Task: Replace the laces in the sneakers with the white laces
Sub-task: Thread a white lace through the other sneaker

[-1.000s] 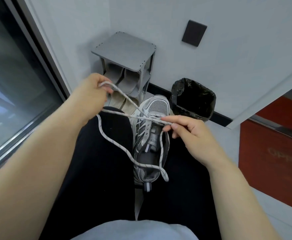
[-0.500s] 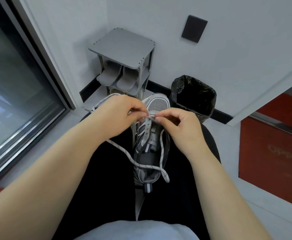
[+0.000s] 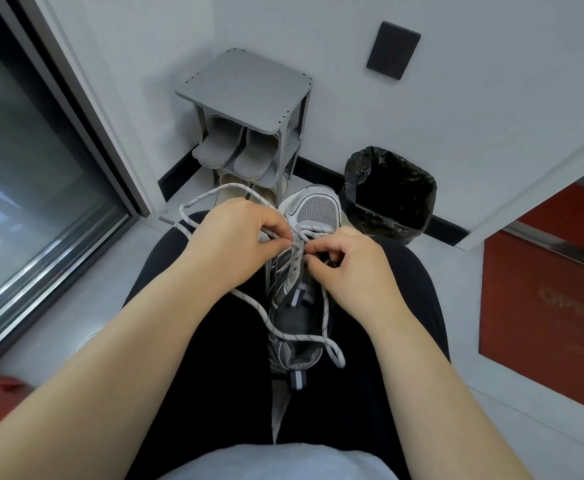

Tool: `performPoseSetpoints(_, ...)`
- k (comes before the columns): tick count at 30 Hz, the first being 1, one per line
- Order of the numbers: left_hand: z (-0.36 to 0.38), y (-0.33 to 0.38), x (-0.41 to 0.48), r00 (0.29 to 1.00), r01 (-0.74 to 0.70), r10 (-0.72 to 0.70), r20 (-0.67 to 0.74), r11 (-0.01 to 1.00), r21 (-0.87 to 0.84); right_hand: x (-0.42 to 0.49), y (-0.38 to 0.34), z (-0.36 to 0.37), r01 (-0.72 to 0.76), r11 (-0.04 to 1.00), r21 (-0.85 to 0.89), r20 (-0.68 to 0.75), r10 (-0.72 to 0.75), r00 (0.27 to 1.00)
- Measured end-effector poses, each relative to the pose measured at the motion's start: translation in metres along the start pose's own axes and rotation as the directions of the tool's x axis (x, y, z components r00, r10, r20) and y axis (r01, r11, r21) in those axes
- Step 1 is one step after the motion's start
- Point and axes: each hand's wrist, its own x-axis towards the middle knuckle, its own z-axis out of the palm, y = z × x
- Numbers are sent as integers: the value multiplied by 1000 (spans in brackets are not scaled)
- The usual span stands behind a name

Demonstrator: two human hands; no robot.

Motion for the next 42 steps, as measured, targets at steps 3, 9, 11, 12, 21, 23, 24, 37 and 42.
performPoseSetpoints(3, 0, 1, -1, 1000, -2, 2, 5, 1000, 2, 1, 1, 1, -11, 1000, -15, -2, 11, 1000)
performPoseSetpoints(9, 1, 2, -2, 1000, -22, 22, 3, 997, 76, 1, 0, 1, -11, 1000, 3, 7, 11, 1000)
performPoseSetpoints(11, 3, 5, 0, 998, -68, 65, 24, 988, 141, 1, 0, 3, -16, 1000, 14, 6, 16, 1000)
performPoseSetpoints(12, 5, 7, 2, 996, -85, 79, 41, 982, 168, 2, 0, 3, -21, 1000, 21, 8, 21, 1000)
performPoseSetpoints(21, 5, 9, -4, 996, -83, 87, -18, 985, 153, -3, -2, 1, -4, 1000, -13, -17, 4, 1000)
performPoseSetpoints(23, 1, 9, -4, 999, -43, 46, -24, 989, 141, -6, 1, -4, 11, 999, 33, -79, -9, 997)
performPoseSetpoints(24, 0, 8, -4, 999, -30, 34, -28, 989, 142, -7, 2, -8, 5, 998, 55, -119, 2, 993)
performPoseSetpoints(37, -2, 2, 1, 993, -46, 30, 117, 989, 138, -4, -17, -20, -23, 997, 68, 21, 21, 1000)
performPoseSetpoints(42, -2, 4, 0, 994, -40, 24, 110, 989, 140, -2, -14, -5, 81, 990, -113, 56, -75, 996)
